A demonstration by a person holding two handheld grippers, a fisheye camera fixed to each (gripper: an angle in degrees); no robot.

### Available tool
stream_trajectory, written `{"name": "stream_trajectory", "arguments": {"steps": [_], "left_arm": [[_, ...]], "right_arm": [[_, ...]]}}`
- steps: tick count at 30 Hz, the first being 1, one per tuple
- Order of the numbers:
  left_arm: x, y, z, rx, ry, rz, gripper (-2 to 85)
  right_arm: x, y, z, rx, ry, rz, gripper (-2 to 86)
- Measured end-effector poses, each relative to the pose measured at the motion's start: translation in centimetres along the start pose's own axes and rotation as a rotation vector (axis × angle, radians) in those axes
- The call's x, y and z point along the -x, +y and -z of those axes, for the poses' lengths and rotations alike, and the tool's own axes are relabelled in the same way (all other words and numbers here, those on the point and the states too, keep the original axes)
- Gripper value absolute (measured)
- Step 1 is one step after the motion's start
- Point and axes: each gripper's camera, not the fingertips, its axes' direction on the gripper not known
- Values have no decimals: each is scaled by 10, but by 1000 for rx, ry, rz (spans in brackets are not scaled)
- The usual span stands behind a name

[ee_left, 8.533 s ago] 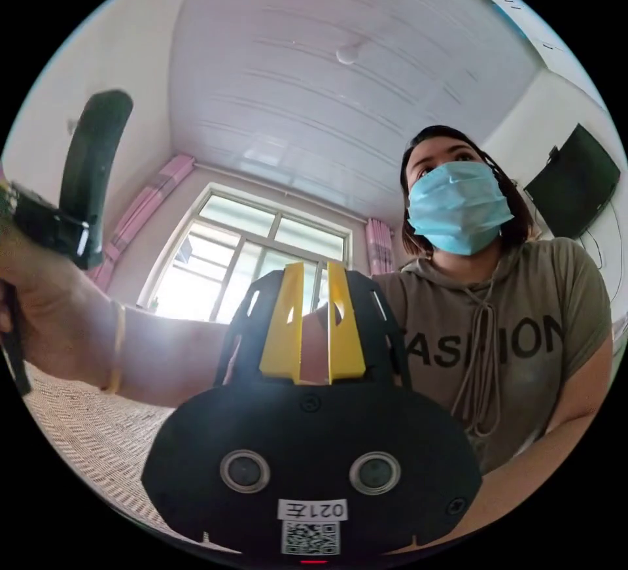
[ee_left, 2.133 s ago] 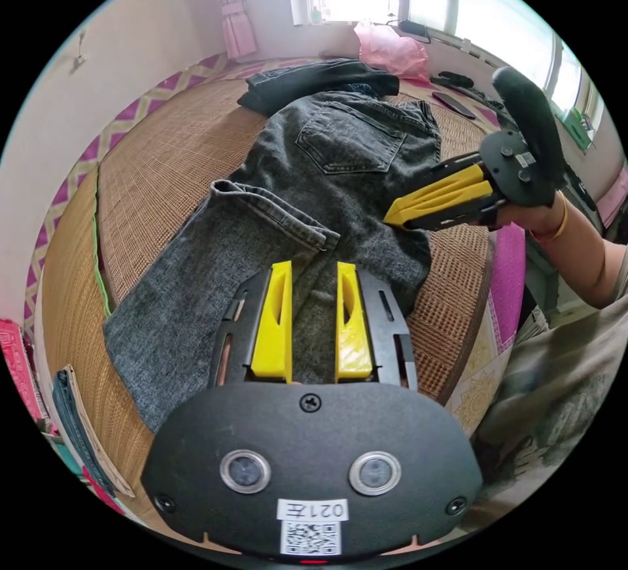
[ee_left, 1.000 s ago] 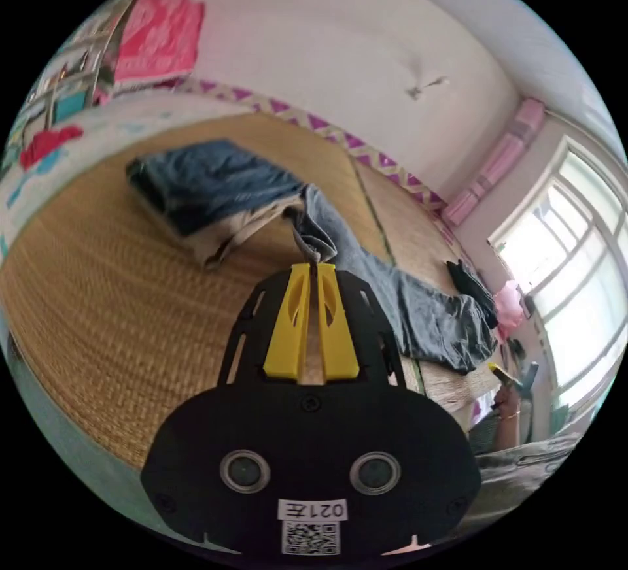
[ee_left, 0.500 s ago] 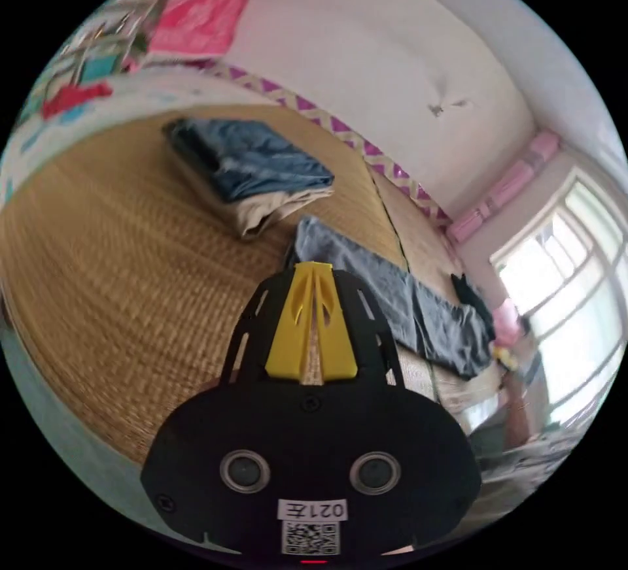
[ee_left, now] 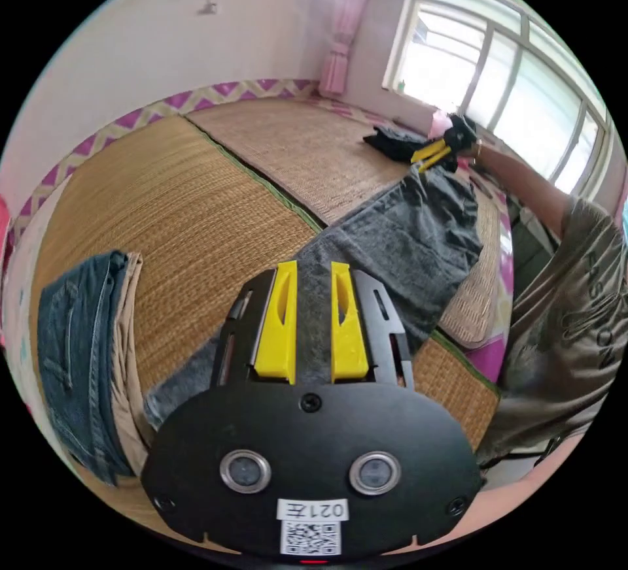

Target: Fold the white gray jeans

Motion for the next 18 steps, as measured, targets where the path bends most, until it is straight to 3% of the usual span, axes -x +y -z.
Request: {"name": "stream_trajectory", "arguments": {"steps": [5,10,18], "left_arm": [[-3,-47,-48,122,20,-107,85],[-6,-64,-76,193,37,-138,85],[-26,-84,-93,195,-51,-140,2]], "right_arm": [[-53,-30,-21,100,-109,64,75],[-87,-27,-9,-1,-151,52,0],[-120,-9,6,-89,-246,10,1]]}}
